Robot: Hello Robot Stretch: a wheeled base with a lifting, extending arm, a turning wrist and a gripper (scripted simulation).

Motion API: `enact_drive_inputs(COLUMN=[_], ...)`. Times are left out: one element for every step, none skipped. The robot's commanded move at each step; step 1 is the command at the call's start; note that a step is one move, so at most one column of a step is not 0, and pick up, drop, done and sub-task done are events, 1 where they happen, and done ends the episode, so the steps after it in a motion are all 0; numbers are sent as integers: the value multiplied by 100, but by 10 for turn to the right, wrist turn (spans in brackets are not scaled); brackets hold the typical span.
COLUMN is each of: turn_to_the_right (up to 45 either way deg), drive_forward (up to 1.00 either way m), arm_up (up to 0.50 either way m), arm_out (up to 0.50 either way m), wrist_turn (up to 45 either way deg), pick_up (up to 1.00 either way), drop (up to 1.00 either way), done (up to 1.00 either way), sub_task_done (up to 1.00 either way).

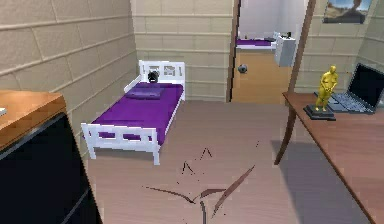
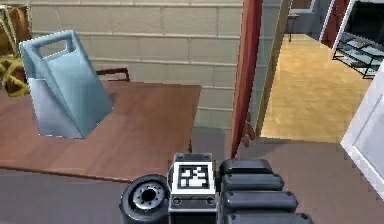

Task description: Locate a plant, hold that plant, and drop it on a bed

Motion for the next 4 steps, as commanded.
enact_drive_inputs(turn_to_the_right=[30,30,0,30], drive_forward=[0,0,100,0], arm_up=[0,0,0,0], arm_out=[0,0,0,0], wrist_turn=[0,0,0,0], pick_up=[0,0,0,0], drop=[0,0,0,0], done=[0,0,0,0], sub_task_done=[0,0,0,0])
